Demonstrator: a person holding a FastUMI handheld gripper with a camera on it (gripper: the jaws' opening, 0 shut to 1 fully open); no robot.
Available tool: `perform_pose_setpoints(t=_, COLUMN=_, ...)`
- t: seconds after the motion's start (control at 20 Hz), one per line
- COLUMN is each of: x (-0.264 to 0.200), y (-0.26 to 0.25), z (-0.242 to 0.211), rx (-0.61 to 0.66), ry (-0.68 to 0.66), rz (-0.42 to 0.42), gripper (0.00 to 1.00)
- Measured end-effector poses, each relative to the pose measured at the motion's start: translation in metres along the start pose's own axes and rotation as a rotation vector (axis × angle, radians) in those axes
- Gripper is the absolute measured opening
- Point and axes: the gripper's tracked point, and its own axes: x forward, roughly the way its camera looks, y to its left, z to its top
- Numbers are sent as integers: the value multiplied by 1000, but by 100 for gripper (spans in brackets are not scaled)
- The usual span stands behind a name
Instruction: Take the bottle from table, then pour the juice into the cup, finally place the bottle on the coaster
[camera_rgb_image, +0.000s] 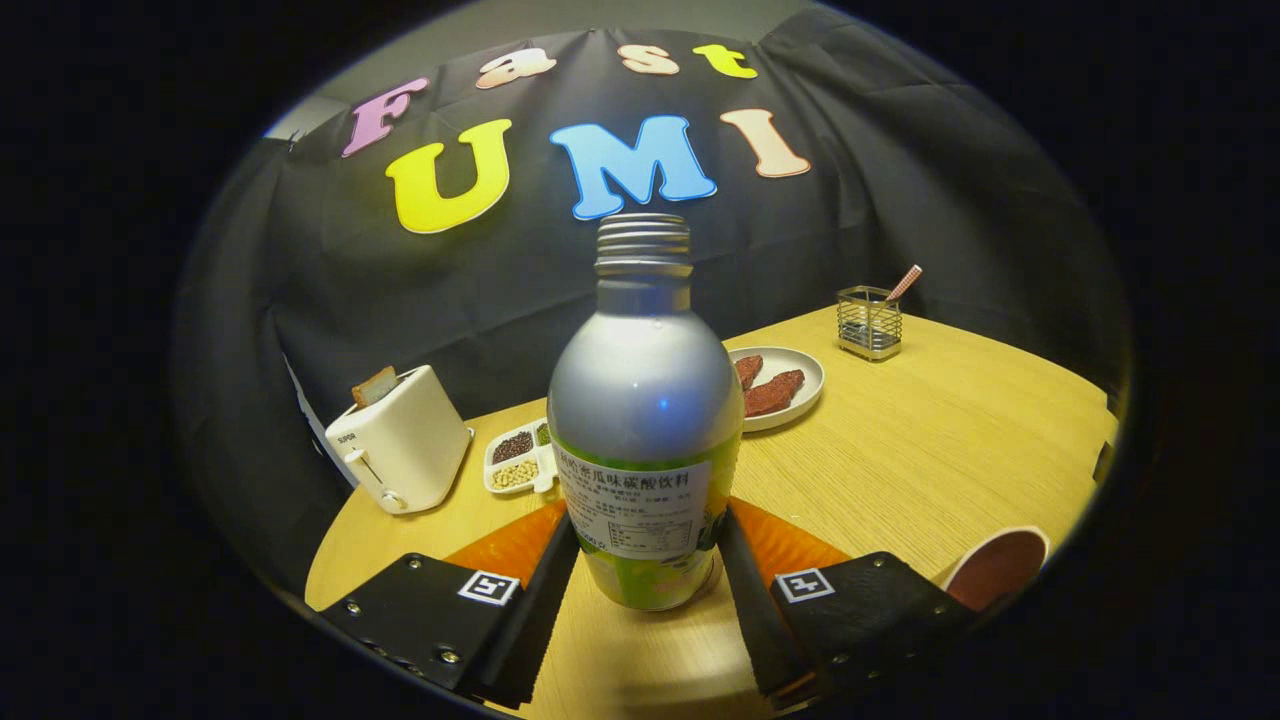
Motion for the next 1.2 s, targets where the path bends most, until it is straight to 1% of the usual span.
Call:
perform_pose_setpoints(t=0.2, x=15, y=0, z=-1, rx=-44, ry=-5, rz=-10, gripper=78)
perform_pose_setpoints(t=0.75, x=45, y=-2, z=-21, rx=-118, ry=35, rz=24, gripper=79)
perform_pose_setpoints(t=1.2, x=45, y=3, z=-33, rx=-181, ry=56, rz=51, gripper=81)
